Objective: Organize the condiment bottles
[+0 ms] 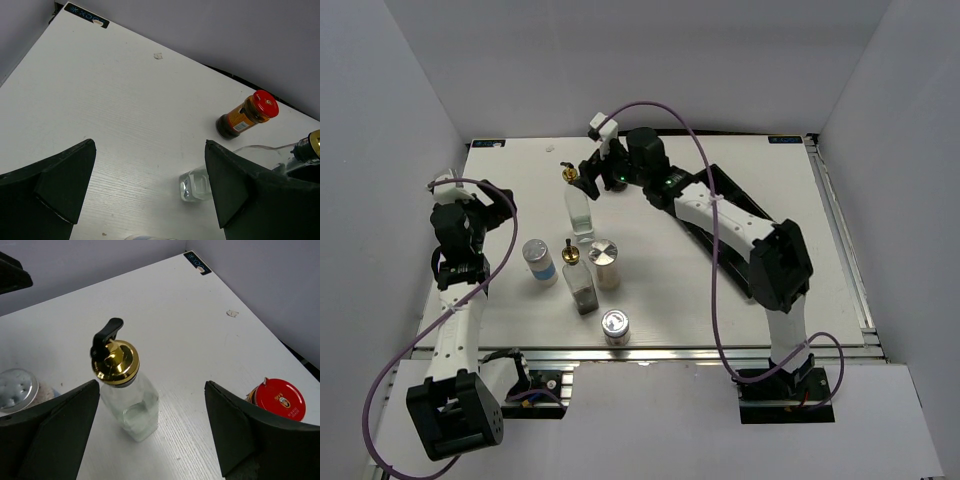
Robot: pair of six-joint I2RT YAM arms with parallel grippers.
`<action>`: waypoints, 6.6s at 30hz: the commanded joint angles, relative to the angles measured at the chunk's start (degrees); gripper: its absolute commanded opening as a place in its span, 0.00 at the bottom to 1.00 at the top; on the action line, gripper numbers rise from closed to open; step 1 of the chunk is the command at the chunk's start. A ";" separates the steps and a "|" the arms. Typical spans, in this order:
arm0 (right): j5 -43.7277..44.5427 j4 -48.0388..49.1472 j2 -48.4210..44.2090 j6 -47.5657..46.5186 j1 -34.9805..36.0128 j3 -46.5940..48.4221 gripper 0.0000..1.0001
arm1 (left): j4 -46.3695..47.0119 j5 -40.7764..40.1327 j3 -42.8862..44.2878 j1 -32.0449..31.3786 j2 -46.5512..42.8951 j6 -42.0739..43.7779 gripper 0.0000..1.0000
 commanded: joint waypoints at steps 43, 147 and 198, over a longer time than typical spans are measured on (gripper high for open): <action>2.62 19.60 8.22 2.13 1.66 8.97 0.00 | -1.52 -6.10 -0.26 -0.01 -0.99 0.28 0.98; -15.99 -11.41 -34.34 -18.50 -20.51 -21.17 0.89 | -9.25 -11.36 9.49 -11.24 6.48 -5.09 0.98; -11.17 16.87 -12.90 5.03 16.16 -25.93 0.33 | -11.81 -13.92 6.42 -22.24 -1.43 -3.42 0.98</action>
